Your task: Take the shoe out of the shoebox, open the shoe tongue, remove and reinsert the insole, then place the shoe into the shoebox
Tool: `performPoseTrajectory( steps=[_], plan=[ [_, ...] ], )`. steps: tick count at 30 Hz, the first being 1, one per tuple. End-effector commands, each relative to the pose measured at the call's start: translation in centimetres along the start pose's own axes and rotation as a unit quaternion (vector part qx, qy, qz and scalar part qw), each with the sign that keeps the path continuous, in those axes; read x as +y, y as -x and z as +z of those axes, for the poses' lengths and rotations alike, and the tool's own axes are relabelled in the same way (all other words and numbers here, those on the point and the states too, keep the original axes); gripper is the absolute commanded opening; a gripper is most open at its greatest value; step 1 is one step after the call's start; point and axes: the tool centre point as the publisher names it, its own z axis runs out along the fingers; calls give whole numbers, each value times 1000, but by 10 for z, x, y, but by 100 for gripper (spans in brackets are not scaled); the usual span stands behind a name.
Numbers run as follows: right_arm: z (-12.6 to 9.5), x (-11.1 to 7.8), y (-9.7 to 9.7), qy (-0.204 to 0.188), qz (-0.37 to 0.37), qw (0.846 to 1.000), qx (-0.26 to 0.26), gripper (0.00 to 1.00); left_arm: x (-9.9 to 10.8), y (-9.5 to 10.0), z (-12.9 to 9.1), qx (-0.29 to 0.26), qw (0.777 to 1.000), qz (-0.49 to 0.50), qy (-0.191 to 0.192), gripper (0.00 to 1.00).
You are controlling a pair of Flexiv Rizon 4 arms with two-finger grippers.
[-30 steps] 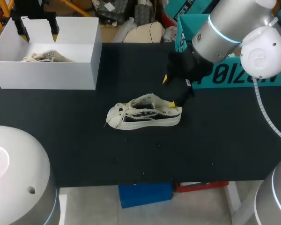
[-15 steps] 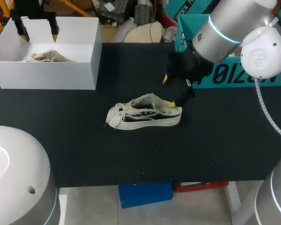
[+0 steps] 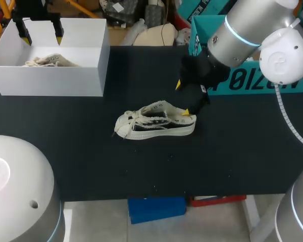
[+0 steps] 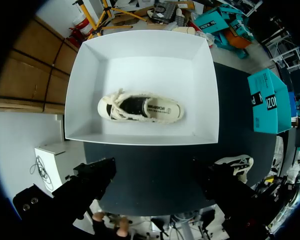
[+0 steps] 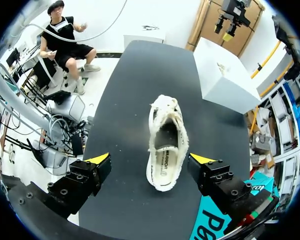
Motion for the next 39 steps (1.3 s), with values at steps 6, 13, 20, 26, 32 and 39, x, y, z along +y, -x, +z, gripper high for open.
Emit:
performPoseTrajectory(
  steps=[6,13,20,26,32,39],
  plan=[
    [2,0,0,0,0,1000,-1,100,0,0,0,0,1000,0,0,100],
    [6,-3,11,-2,10,1000,-8,100,0,0,0,0,1000,0,0,100],
    [11,-10,42,16,-1,999,-44,100,0,0,0,0,1000,0,0,100],
    [21,-14,44,55,-18,998,-31,100,0,0,0,0,1000,0,0,100],
    [34,-20,41,89,-7,996,-29,100,0,0,0,0,1000,0,0,100],
    [48,-38,32,90,22,994,-65,100,0,0,0,0,1000,0,0,100]
  ],
)
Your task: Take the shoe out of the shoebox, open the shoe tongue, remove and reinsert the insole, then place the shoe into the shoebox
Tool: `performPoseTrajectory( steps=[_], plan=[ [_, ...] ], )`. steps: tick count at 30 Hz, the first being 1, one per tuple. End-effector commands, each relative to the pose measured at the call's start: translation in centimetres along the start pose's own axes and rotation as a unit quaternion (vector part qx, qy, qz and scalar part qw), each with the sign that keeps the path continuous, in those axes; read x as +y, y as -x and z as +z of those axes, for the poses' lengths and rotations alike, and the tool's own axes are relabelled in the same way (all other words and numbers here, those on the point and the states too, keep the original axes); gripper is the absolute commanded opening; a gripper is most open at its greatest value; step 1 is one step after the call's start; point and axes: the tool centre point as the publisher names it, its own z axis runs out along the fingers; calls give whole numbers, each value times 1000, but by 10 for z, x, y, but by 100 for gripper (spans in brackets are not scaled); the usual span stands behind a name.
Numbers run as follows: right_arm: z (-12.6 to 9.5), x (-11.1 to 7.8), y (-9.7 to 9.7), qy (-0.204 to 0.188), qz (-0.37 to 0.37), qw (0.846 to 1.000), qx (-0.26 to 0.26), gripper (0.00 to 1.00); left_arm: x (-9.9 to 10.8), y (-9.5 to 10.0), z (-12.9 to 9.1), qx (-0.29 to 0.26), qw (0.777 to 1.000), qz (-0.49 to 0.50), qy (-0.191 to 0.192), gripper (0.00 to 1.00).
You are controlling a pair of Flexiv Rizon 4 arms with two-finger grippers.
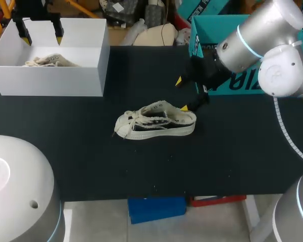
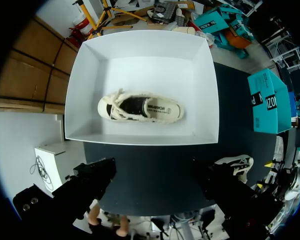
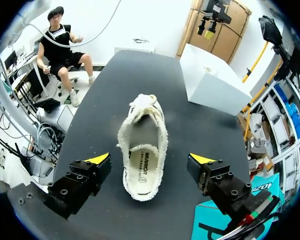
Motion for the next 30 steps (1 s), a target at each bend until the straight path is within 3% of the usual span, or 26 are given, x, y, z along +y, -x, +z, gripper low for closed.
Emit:
performPoseTrajectory(
  steps=[1,12,30],
  plan=[
    [6,-14,-14,8,14,999,-35,100,0,0,0,0,1000,0,0,100],
    [26,-35,-23,33,48,997,-49,100,0,0,0,0,1000,0,0,100],
    [52,-58,-15,110,50,992,-23,100,0,0,0,0,1000,0,0,100]
  ],
)
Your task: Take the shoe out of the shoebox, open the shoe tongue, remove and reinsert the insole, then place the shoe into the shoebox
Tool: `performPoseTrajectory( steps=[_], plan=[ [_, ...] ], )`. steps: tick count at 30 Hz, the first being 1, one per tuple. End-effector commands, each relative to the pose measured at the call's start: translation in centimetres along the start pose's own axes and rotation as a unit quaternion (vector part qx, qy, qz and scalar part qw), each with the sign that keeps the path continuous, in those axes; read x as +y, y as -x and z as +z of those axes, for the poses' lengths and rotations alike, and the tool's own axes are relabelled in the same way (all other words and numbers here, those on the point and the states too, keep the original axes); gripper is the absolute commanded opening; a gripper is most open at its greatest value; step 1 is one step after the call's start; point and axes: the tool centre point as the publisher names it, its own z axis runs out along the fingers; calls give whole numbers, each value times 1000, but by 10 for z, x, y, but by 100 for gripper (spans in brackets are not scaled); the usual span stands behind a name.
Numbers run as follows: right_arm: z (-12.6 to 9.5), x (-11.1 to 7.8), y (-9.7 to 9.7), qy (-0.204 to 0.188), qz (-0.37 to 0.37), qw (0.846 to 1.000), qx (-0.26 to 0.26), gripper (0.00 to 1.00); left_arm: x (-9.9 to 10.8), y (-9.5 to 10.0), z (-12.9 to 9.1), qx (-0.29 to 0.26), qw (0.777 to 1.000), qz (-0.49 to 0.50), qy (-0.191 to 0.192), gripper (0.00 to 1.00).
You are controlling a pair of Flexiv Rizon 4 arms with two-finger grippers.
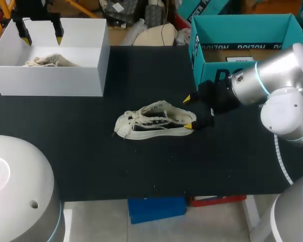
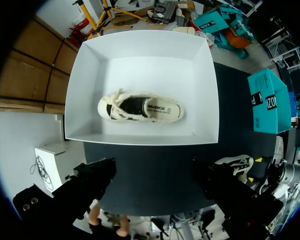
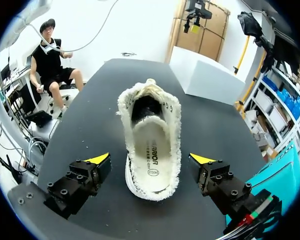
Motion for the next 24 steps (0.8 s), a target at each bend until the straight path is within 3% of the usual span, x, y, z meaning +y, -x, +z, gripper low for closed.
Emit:
performPoseTrajectory(
  steps=[1,13,24],
  plan=[
    [5,-5,6,26,-1,1000,7,100,0,0,0,0,1000,0,0,100],
    [19,-15,11,67,-1,998,21,100,0,0,0,0,1000,0,0,100],
    [29,-23,10,78,7,997,29,100,0,0,0,0,1000,0,0,100]
  ],
)
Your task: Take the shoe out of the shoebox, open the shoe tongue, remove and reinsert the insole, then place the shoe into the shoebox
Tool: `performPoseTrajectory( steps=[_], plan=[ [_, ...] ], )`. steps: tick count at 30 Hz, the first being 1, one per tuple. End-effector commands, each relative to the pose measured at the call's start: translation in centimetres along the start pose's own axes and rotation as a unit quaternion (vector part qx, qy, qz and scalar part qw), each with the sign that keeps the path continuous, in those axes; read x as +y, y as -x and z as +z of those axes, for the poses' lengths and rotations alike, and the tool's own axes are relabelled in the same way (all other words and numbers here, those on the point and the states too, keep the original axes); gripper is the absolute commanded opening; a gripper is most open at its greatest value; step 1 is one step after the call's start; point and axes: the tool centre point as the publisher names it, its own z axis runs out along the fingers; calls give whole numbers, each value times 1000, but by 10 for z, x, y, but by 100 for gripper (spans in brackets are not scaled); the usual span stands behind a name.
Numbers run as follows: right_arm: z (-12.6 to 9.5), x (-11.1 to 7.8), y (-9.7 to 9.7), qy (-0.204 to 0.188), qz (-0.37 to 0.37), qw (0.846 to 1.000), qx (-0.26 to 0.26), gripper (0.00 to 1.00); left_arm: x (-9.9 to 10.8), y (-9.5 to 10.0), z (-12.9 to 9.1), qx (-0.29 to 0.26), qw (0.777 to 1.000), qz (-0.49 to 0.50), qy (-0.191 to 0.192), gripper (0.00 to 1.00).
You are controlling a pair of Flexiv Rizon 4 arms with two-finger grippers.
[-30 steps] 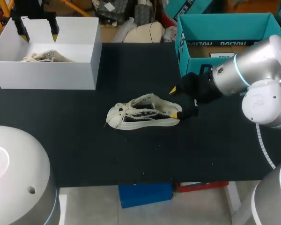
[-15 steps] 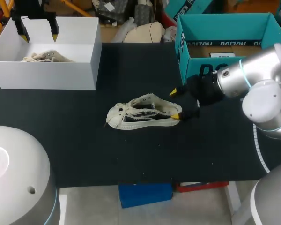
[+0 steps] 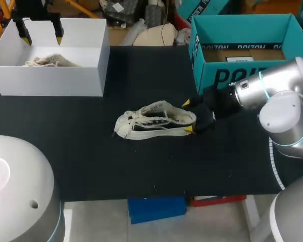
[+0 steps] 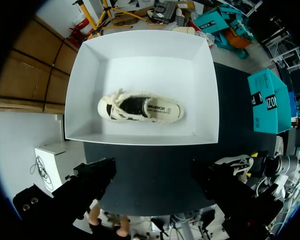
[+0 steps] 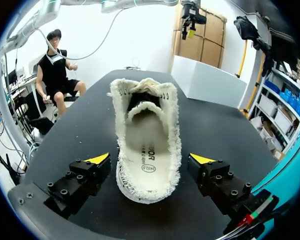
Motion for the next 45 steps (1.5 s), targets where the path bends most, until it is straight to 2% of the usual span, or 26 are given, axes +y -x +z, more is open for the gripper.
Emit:
performPoseTrajectory(
  steps=[1,23,24,25,36,42,45],
  plan=[
    [6,-3,3,4,1,1000,4,100,0,0,0,0,1000,0,0,100],
    [25,-15,-1,34,16,999,23,100,0,0,0,0,1000,0,0,100],
    [26,-15,-1,31,16,999,30,32,0,0,0,0,1000,0,0,100],
    [27,-15,-1,31,16,999,34,0,0,0,0,0,1000,0,0,100],
    [27,-15,-1,31,16,999,34,0,1,-2,-3,6,1000,0,-1,100],
    [27,-15,-1,31,16,999,34,0,25,-31,-19,20,1000,9,-17,100],
    [27,-15,-1,31,16,999,34,0,47,-53,-18,-4,999,10,-40,100]
  ],
)
